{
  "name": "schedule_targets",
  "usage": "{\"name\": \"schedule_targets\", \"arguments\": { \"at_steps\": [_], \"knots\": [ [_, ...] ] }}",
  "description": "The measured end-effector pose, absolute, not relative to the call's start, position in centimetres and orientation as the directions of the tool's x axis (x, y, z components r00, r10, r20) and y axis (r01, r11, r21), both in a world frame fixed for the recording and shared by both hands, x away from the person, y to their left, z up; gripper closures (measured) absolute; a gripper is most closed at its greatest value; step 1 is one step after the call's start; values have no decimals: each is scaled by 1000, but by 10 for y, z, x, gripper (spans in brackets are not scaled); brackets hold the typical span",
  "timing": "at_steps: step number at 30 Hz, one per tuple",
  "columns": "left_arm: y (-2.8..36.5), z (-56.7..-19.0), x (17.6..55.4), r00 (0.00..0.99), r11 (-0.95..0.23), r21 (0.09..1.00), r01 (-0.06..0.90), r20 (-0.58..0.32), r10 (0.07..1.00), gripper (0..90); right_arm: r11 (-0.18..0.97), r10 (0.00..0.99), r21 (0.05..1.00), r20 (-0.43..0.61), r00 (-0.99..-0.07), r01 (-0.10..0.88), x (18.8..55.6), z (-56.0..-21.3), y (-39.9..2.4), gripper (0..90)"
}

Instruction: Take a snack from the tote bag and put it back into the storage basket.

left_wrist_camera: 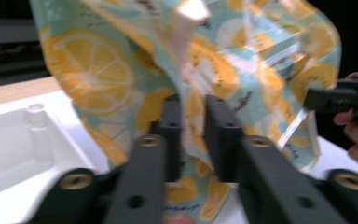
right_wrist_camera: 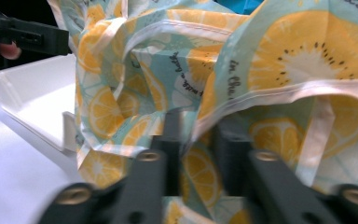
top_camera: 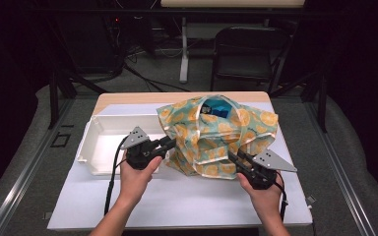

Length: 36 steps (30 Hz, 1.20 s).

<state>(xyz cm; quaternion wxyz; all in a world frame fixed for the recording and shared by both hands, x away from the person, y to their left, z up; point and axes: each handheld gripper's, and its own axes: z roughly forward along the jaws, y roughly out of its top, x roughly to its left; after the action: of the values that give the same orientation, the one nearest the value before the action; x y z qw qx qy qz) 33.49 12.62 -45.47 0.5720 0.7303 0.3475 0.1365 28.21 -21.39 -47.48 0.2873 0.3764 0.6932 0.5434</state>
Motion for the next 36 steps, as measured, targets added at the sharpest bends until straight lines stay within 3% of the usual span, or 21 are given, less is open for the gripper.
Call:
{"name": "schedule_targets", "arguments": {
  "at_steps": [2,7,8,9,10,11,15,20,23,25,32,36],
  "knots": [
    [126,-458,337,706,-129,921,368,-187,683,883,137,837,971,-8,-547,196,284,-473,-214,895],
    [132,-463,339,680,-150,903,403,-186,709,888,114,844,981,-12,-537,158,292,-456,-224,900],
    [133,-462,338,680,-139,908,395,-187,709,756,101,845,985,-10,-534,141,296,-447,-226,900],
    [133,-459,335,676,-133,917,377,-174,716,756,101,845,985,-10,-534,141,296,-447,-226,900],
    [134,-456,333,681,-132,925,357,-161,714,636,106,847,986,-20,-532,132,299,-441,-227,900],
    [133,-452,331,680,-131,932,339,-146,719,636,106,847,986,-20,-532,132,299,-441,-227,900],
    [131,-435,325,646,-128,949,290,-95,758,454,120,843,985,-37,-536,121,300,-437,-225,900],
    [123,-420,332,579,-185,950,252,5,815,347,109,842,989,-37,-538,103,303,-426,-227,900],
    [117,-410,335,565,-219,954,203,68,823,343,125,842,988,-58,-537,89,307,-418,-225,900],
    [114,-407,338,566,-236,953,192,89,819,405,133,838,988,-72,-540,74,313,-411,-224,900],
    [116,-400,354,608,-267,940,211,88,789,854,131,847,988,-70,-526,79,336,-395,-225,900],
    [120,-388,360,631,-252,942,222,58,774,900,129,848,989,-72,-524,72,346,-386,-226,900]
  ]
}}
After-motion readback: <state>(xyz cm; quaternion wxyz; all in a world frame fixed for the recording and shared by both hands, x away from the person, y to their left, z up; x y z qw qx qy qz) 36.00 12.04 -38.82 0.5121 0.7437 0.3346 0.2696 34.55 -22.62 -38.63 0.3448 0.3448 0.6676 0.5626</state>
